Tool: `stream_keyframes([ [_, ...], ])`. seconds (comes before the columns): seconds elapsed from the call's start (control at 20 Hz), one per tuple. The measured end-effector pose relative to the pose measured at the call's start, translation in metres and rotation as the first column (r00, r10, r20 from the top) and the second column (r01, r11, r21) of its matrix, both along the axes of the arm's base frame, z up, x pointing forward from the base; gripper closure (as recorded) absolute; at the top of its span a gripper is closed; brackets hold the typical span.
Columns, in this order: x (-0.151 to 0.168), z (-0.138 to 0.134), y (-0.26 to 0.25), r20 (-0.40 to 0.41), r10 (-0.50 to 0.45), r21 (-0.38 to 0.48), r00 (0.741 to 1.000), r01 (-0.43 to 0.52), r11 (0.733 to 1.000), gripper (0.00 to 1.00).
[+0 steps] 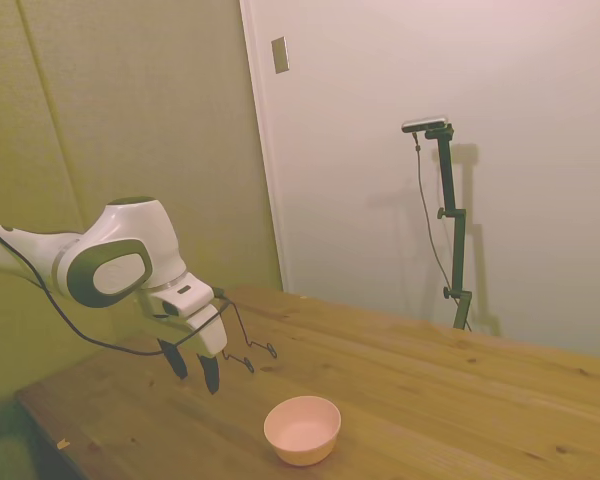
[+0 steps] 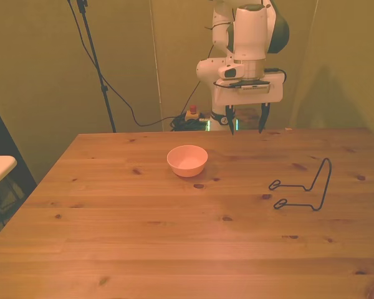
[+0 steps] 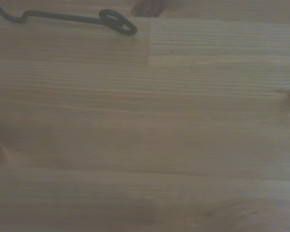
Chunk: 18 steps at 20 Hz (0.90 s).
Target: Load the bowl
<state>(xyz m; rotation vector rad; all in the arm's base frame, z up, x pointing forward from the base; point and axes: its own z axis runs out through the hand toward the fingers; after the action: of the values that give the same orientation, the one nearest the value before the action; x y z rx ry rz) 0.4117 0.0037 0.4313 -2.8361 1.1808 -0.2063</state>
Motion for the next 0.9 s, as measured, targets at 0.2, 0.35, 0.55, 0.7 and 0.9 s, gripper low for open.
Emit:
stream_keyframes([
  [0.2, 0.0, 0.0, 0.001, -0.001, 0.001, 0.005, 1.0, -0.001, 1.0, 0.0],
  [0.35, 0.003, 0.0, -0.005, 0.005, -0.013, -0.01, 1.0, 0.013, 1.0, 0.0],
  [0.55, 0.013, 0.009, -0.035, 0.023, -0.067, -0.033, 0.998, 0.067, 0.997, 0.0],
  [0.7, 0.02, 0.015, -0.059, 0.032, -0.101, -0.054, 0.994, 0.103, 0.993, 0.0],
  [0.9, 0.032, 0.008, -0.087, 0.019, -0.152, -0.074, 0.988, 0.153, 0.985, 0.0],
])
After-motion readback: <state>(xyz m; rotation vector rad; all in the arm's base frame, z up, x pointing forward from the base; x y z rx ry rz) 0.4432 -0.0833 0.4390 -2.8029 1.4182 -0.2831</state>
